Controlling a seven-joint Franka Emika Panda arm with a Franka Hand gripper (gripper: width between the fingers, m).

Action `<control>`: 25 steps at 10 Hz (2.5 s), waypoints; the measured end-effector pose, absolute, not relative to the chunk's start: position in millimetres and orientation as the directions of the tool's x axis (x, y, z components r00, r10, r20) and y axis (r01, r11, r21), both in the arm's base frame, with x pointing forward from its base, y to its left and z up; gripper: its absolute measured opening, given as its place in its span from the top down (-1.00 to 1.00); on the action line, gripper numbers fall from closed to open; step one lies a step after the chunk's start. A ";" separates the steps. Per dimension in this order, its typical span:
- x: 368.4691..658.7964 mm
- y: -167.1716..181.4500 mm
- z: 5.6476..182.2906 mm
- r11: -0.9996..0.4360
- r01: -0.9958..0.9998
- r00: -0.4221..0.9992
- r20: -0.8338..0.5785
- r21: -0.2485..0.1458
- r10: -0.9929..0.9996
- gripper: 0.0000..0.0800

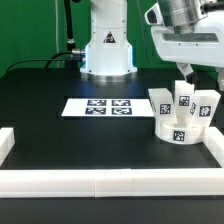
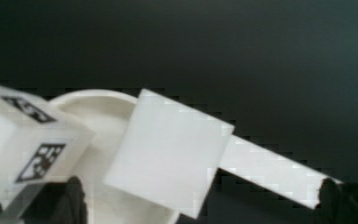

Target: Assemble stool

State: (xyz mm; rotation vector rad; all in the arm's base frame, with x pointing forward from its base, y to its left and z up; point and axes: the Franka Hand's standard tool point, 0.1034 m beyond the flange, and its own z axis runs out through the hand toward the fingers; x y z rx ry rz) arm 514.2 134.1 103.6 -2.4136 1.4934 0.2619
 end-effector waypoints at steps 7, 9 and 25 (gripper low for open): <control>523.0 134.7 115.2 -0.932 -0.224 0.974 -0.107 -0.284 -0.202 -0.62; 528.1 132.8 120.3 -0.960 0.084 0.995 -0.036 -0.268 0.097 -0.62; 514.1 146.4 103.6 -0.175 0.984 0.177 0.106 -0.030 0.978 -0.62</control>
Offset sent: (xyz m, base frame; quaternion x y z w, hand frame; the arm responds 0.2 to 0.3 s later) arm 0.0000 0.0000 0.0000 0.0000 0.0000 -0.2571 0.9664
